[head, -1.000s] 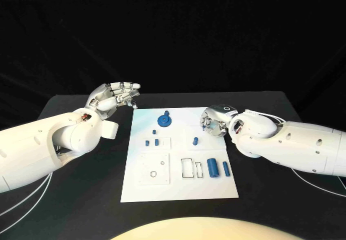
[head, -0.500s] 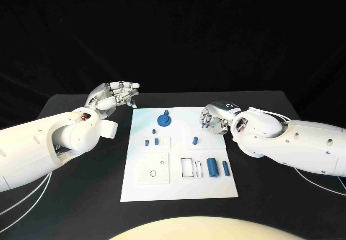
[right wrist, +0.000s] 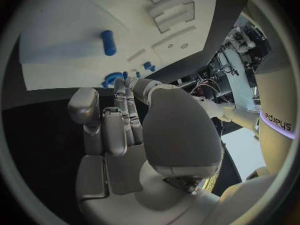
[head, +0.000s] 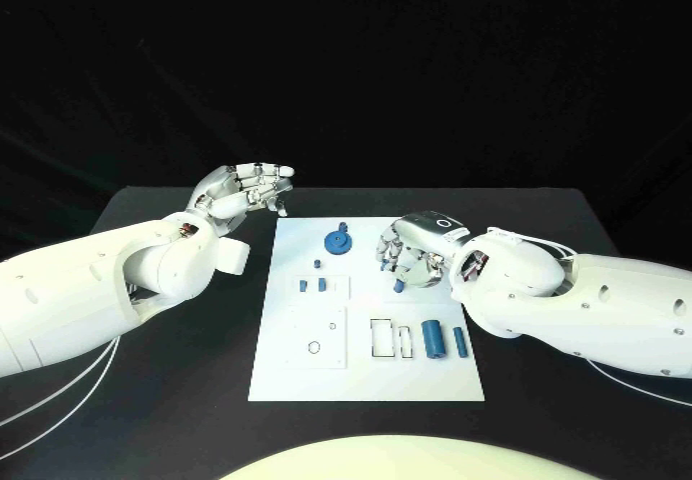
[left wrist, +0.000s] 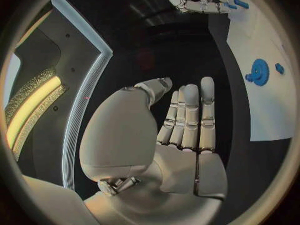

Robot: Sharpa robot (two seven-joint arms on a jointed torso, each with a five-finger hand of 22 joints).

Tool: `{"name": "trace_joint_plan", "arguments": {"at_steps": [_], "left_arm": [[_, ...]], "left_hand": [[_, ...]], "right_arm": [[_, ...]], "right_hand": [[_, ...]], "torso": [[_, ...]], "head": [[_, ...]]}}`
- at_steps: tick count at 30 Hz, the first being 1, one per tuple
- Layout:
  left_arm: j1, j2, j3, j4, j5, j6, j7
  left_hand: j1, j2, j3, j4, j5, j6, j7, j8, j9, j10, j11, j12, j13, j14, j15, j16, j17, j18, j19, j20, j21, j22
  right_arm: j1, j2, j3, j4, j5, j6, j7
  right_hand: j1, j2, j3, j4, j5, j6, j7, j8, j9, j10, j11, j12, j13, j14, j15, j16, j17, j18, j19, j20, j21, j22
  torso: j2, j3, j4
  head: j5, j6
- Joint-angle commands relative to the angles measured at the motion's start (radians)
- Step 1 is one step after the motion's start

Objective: Assemble the parts on the task board

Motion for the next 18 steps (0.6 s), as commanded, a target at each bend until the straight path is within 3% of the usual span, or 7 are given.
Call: {"name": "trace_joint_plan", "arguments": {"at_steps": [1, 4, 10, 14, 18], "left_arm": [[0.001, 0.006, 0.0, -0.007, -0.006, 0.002, 0.006], [0.001, 0.011, 0.0, -0.016, -0.006, 0.002, 0.006], [0.001, 0.02, 0.0, -0.025, -0.01, 0.002, 0.005], [0.001, 0.025, 0.0, -0.027, -0.012, 0.004, 0.005], [0.001, 0.029, 0.0, -0.027, -0.015, 0.007, 0.002]], "left_hand": [[0.011, 0.0, -0.005, 0.0, 0.003, -0.008, 0.002, -0.003, -0.002, -0.005, 0.001, -0.006, -0.001, -0.005, 0.001, 0.0, -0.002, 0.013, -0.003, 0.005, -0.004, -0.002], [0.011, 0.0, -0.005, 0.0, 0.003, -0.008, 0.002, -0.003, -0.002, -0.005, 0.001, -0.006, -0.001, -0.005, 0.001, 0.0, -0.002, 0.013, -0.003, 0.005, -0.004, -0.002], [0.012, 0.0, -0.005, 0.0, 0.003, -0.009, 0.002, -0.003, -0.002, -0.006, 0.001, -0.006, -0.001, -0.005, 0.002, 0.0, -0.002, 0.013, -0.003, 0.005, -0.004, -0.002], [0.012, 0.0, -0.006, -0.001, 0.003, -0.01, 0.003, -0.003, -0.002, -0.006, 0.002, -0.006, -0.001, -0.005, 0.002, 0.001, -0.002, 0.013, -0.003, 0.005, -0.004, -0.001], [0.012, 0.0, -0.006, -0.001, 0.003, -0.01, 0.003, -0.003, -0.002, -0.006, 0.002, -0.006, -0.001, -0.005, 0.002, 0.001, -0.002, 0.013, -0.003, 0.005, -0.004, -0.001]], "right_arm": [[-0.004, 0.026, 0.0, 0.02, -0.013, -0.001, 0.011], [-0.008, 0.056, -0.001, 0.025, -0.014, 0.002, 0.016], [-0.026, 0.101, -0.004, 0.018, -0.019, 0.003, 0.023], [-0.043, 0.126, -0.007, 0.01, -0.028, 0.005, 0.027], [-0.059, 0.145, -0.01, 0.002, -0.044, 0.009, 0.021]], "right_hand": [[-0.008, 0.0, 0.005, -0.003, 0.002, 0.007, 0.003, 0.004, 0.005, 0.004, -0.002, -0.003, 0.0, 0.034, -0.006, 0.003, -0.001, -0.018, 0.009, 0.0, 0.0, 0.0], [-0.008, 0.0, 0.005, -0.003, 0.002, 0.007, 0.003, 0.004, 0.006, 0.004, -0.002, -0.004, 0.0, 0.034, -0.006, 0.003, -0.002, -0.018, 0.009, 0.0, 0.0, 0.0], [-0.008, 0.0, 0.005, -0.004, 0.002, 0.007, 0.003, 0.004, 0.006, 0.004, -0.002, -0.004, 0.0, 0.034, -0.006, 0.004, 0.0, -0.018, 0.009, 0.0, -0.001, 0.0], [-0.009, 0.0, 0.005, -0.004, 0.002, 0.007, 0.003, 0.004, 0.006, 0.004, -0.002, -0.004, 0.0, 0.034, -0.006, 0.003, 0.0, -0.017, 0.008, 0.0, -0.002, -0.001], [-0.009, -0.001, 0.006, -0.006, 0.002, 0.006, 0.003, 0.004, 0.006, 0.004, -0.002, -0.005, 0.0, 0.035, -0.006, 0.004, 0.001, -0.017, 0.008, 0.0, -0.003, -0.001]], "torso": [[-0.002, 0.0002, 0.0009], [-0.002, 0.0004, -0.0005], [0.0, -0.0024, 0.0021], [0.002, 0.0001, 0.0005], [0.002, 0.0002, 0.0003]], "head": [[0.024, -0.005], [0.046, -0.011], [0.077, -0.027], [0.11, -0.04], [0.121, -0.048]]}}
